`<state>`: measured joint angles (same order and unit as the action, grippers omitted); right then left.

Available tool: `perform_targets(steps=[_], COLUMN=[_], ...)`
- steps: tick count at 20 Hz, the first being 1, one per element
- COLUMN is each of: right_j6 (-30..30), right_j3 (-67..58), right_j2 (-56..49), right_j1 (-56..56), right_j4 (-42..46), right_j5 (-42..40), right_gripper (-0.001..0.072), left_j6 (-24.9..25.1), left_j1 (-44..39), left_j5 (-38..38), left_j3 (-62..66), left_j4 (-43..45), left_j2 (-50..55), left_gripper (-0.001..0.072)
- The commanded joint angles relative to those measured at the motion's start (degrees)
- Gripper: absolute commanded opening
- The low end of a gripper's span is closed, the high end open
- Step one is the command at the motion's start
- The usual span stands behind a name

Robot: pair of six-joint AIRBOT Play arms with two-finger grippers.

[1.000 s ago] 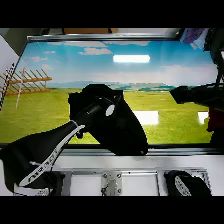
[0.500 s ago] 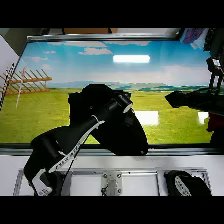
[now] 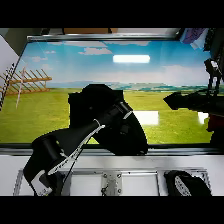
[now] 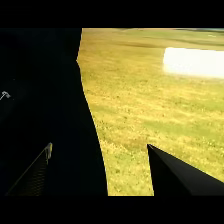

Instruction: Fold the clothes and pants, and hang the long-sleeved shirts on hangers.

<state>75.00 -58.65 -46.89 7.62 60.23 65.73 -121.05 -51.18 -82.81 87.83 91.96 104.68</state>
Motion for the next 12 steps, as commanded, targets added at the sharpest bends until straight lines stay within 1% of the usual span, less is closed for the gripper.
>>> perform_targets(steps=[1,2,3,4,8,12], right_j6=[0.0,0.0,0.0,0.0,-2.6,-5.6], right_j3=[0.0,0.0,0.0,0.0,1.3,9.0], right_j2=[0.0,0.0,0.0,0.0,0.0,-0.3], right_j1=[0.0,0.0,0.0,0.0,-1.6,-12.7], right_j4=[0.0,0.0,0.0,0.0,0.2,0.2], right_j5=[0.2,0.3,0.3,0.3,3.2,3.2], right_gripper=[0.0657,0.0658,0.0657,0.0657,0.0654,0.0654], left_j6=[-1.2,-2.6,-2.9,-3.0,-2.8,-2.8], left_j1=[0.0,0.0,0.4,0.9,4.4,5.7], left_j5=[5.5,7.0,8.0,8.6,12.7,14.9], left_j3=[-7.9,-10.3,-12.4,-14.4,-21.7,-30.5], left_j4=[0.0,0.0,0.0,-0.3,-0.5,-0.6], left_j2=[-5.9,-7.9,-9.7,-11.7,-22.5,-32.5], left_gripper=[0.0422,0.042,0.0203,0.0032,0.0024,0.0024])
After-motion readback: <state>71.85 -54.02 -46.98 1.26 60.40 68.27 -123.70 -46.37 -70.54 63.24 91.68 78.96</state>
